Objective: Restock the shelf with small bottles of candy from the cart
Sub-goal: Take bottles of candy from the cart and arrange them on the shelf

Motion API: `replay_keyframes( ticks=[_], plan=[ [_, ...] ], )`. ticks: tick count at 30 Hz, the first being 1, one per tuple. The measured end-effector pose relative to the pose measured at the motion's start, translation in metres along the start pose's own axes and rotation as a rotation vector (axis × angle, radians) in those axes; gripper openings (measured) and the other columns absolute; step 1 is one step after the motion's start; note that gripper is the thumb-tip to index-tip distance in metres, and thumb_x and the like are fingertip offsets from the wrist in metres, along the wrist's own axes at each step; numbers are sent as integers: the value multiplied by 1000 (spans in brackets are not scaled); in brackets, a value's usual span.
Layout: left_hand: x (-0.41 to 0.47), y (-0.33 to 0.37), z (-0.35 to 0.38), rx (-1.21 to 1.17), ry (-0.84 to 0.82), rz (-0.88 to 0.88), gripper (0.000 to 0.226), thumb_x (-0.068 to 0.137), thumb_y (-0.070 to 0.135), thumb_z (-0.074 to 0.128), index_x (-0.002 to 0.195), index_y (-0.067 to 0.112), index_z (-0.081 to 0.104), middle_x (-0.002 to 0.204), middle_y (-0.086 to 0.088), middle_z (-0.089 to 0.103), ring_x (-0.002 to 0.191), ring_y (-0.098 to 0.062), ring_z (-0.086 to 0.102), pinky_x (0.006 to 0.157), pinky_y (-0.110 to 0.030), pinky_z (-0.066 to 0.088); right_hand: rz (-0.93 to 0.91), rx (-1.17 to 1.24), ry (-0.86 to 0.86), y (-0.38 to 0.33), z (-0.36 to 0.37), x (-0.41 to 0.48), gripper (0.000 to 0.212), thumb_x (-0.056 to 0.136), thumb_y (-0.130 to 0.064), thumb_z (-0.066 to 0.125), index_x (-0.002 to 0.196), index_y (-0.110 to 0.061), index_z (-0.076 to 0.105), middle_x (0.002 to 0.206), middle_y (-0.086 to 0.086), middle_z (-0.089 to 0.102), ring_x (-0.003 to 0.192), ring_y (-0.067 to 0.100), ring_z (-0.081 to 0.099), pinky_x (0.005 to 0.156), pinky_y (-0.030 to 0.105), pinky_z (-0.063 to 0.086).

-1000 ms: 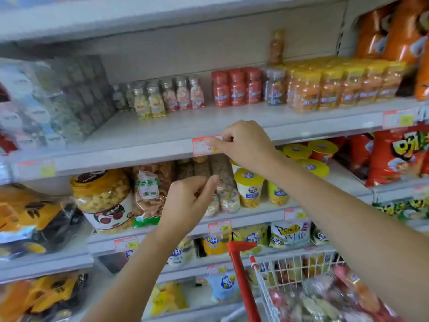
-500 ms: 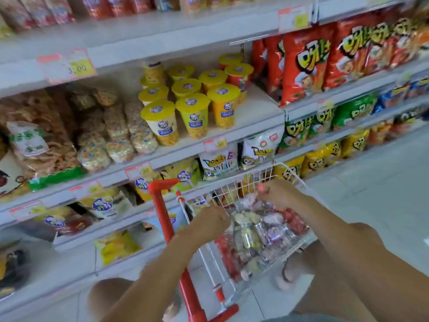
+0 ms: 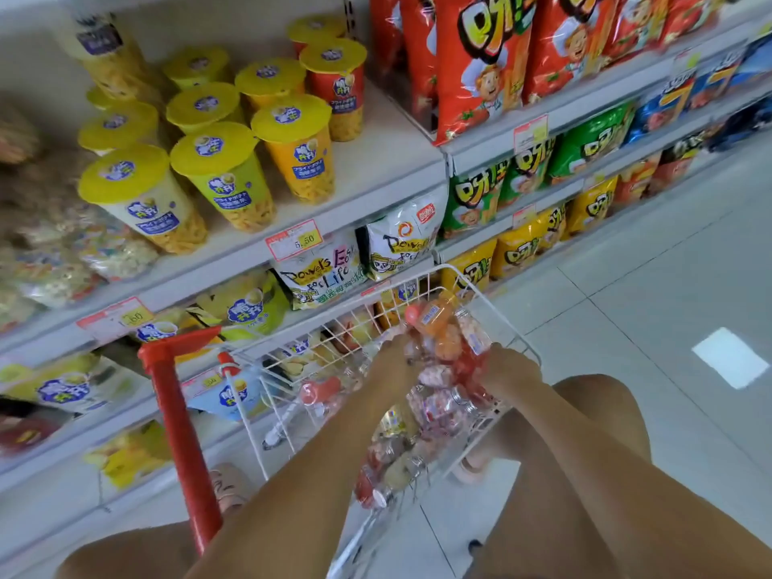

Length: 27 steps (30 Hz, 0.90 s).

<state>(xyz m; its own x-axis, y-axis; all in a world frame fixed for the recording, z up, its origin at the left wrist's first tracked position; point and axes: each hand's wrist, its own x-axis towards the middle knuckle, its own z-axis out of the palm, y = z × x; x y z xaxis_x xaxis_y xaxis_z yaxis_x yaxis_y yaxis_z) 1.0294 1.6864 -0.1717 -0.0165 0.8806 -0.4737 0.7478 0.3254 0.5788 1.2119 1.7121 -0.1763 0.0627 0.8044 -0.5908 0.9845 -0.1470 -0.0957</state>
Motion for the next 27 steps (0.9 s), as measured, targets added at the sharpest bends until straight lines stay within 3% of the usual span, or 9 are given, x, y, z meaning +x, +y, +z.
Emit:
replay_keyframes(
  ticks=[4,8,11,14,16,19,22,23,27],
  plan=[
    [40,33,-11,-68,35,8,54,91,15,55,142,16,38,121,-12,59,72,-21,64,55,-27,49,87,133,-35,-8,5,6,49,86,-26,58,127,-7,40,117,12,52,107,29,57,81,34,48],
    [68,46,-9,-24,-32,-109,56,89,19,57,141,9,36,127,-13,55,103,-30,61,72,-30,46,126,321,-13,-14,9,15,47,93,-13,49,134,6,34,133,23,39,119,34,47,93,33,47],
    [76,46,-1,-15,-25,-117,56,87,25,62,138,12,41,125,-12,55,106,-29,59,76,-29,46,164,384,41,-15,18,16,38,92,-7,47,128,2,40,132,23,38,116,36,49,94,39,48],
    [78,40,6,-13,-5,-131,65,84,29,66,141,15,39,129,-11,53,113,-30,55,81,-31,47,228,411,83,-17,24,17,46,90,-28,60,124,-3,43,127,18,42,113,34,53,91,40,49],
    [76,38,9,-41,-13,-184,58,86,30,65,133,6,42,114,-13,60,99,-29,60,69,-30,49,233,363,128,-20,27,17,67,85,-54,59,124,-3,43,126,18,43,118,32,47,91,39,47],
    [70,31,10,-124,-66,-285,38,87,33,63,101,1,47,72,-6,48,64,-20,52,49,-26,39,262,404,179,-28,32,18,84,78,-67,57,127,-1,40,128,20,40,123,34,41,93,42,46],
    [66,15,6,-324,-149,-392,44,80,28,73,102,1,46,92,-10,57,84,-24,63,67,-31,53,302,482,238,-35,32,18,83,79,-60,63,130,-1,36,132,22,36,125,37,36,96,45,43],
    [62,11,5,-386,-173,-419,43,79,23,74,106,0,50,97,-11,60,85,-22,64,66,-27,54,316,502,265,-38,31,16,82,79,-57,65,131,-1,35,132,23,35,124,37,36,96,45,42],
    [48,2,1,-610,-191,-489,26,82,9,70,100,0,53,76,-8,62,60,-13,59,51,-19,48,345,532,332,-49,28,11,81,79,-58,63,131,-3,35,131,22,36,121,36,36,95,45,40]
  ],
)
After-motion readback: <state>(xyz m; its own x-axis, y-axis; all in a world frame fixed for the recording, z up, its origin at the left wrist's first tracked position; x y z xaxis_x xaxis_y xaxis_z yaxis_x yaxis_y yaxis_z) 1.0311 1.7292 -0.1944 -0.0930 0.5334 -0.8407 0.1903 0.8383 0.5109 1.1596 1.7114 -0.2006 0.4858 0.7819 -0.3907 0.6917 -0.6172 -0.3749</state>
